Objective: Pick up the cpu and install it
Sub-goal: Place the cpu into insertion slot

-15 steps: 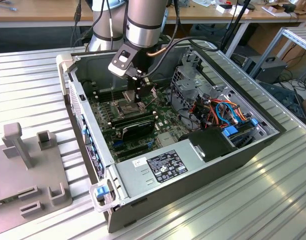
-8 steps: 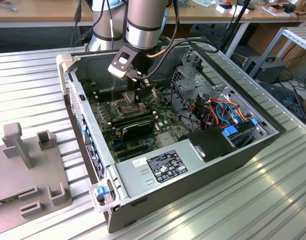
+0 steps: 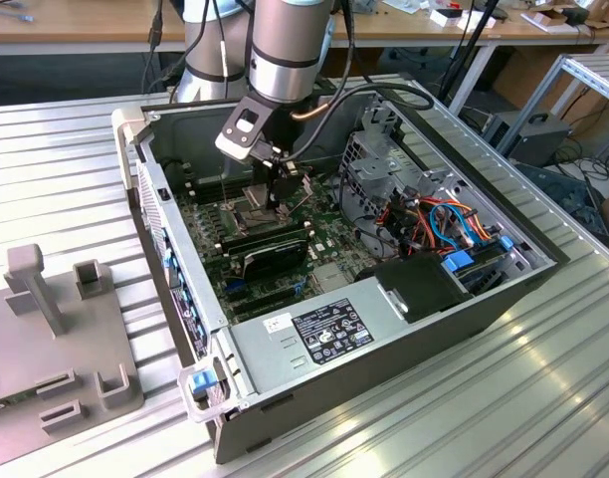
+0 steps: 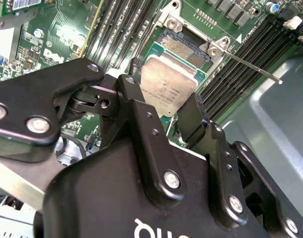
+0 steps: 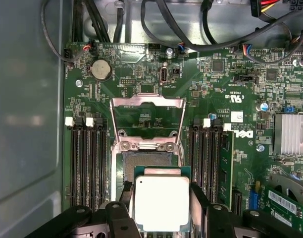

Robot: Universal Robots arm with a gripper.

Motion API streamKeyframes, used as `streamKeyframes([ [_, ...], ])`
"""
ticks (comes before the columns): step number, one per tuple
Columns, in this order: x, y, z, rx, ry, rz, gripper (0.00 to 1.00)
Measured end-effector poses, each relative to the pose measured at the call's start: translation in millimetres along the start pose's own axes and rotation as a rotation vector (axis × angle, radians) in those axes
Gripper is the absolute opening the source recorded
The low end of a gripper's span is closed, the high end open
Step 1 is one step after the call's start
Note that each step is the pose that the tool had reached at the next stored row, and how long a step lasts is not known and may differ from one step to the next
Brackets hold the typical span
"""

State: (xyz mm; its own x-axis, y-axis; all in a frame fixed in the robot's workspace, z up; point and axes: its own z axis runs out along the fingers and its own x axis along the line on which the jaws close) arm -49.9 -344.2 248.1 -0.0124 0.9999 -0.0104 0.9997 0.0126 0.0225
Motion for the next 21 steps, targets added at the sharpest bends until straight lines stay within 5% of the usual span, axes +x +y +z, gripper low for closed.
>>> streamKeyframes([
  [5, 0.1, 0.0, 0.1, 0.0, -0.0001, 0.0, 0.54],
  [12, 0.2, -0.2, 10.8, 0.0, 0.0001, 0.0, 0.54],
  [21, 0.2, -0.4, 17.3, 0.0, 0.0001, 0.0, 0.54],
])
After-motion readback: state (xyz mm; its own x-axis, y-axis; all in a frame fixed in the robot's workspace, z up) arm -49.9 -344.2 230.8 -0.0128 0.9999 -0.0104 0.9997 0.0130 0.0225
